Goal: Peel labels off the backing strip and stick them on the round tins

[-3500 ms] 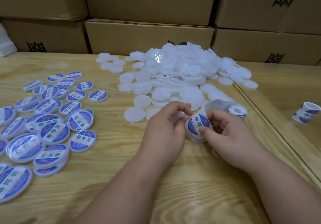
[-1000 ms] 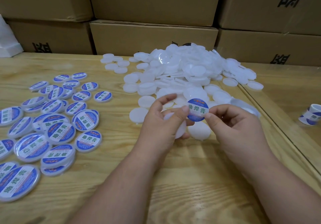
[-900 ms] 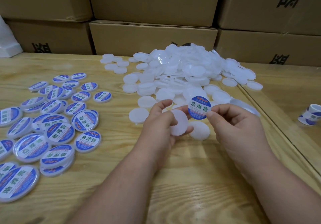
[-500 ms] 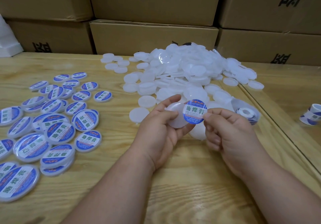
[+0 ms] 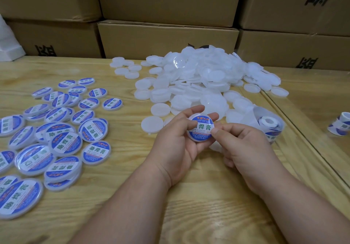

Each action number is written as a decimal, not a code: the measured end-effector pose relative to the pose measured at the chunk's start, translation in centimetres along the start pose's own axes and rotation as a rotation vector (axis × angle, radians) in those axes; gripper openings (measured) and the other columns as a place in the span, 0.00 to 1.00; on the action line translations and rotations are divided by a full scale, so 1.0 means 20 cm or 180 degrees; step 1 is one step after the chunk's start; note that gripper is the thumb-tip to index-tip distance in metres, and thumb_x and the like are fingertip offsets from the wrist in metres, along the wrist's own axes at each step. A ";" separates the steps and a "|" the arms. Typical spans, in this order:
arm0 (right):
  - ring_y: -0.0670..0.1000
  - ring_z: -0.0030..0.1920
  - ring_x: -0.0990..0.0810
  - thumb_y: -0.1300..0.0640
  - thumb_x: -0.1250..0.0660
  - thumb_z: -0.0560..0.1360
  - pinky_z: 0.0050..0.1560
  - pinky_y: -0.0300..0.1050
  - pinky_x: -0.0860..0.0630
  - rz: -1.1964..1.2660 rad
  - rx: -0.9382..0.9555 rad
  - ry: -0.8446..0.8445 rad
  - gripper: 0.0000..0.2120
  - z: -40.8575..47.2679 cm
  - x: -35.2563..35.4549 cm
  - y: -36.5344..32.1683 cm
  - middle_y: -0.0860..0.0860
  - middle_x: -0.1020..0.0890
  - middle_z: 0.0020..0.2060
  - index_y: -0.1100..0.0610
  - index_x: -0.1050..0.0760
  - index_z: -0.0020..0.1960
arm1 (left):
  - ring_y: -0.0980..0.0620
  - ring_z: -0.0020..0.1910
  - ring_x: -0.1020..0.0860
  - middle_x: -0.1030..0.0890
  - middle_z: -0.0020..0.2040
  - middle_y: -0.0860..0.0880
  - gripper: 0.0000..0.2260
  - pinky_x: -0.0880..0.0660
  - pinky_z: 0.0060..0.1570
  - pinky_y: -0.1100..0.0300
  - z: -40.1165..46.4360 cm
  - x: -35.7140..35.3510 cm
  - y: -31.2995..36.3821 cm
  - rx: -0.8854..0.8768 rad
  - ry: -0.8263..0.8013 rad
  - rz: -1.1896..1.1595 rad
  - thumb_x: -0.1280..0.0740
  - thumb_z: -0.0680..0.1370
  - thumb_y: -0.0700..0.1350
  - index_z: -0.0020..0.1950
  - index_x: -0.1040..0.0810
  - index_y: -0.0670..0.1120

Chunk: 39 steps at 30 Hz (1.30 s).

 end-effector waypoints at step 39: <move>0.47 0.27 0.33 0.60 0.31 0.78 0.28 0.35 0.32 -0.0420 0.0607 0.0711 0.11 -0.01 0.11 -0.07 0.46 0.32 0.25 0.43 0.17 0.47 | 0.46 0.48 0.13 0.12 0.50 0.49 0.09 0.18 0.37 0.59 -0.01 0.12 0.11 -0.1007 0.1267 0.0756 0.29 0.80 0.43 0.60 0.23 0.47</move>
Point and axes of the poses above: each hand's wrist, its own z-axis towards the middle knuckle, its own x-axis out of the back of the hand, y = z × x, the point moved 4 cm from there along z, towards the middle knuckle
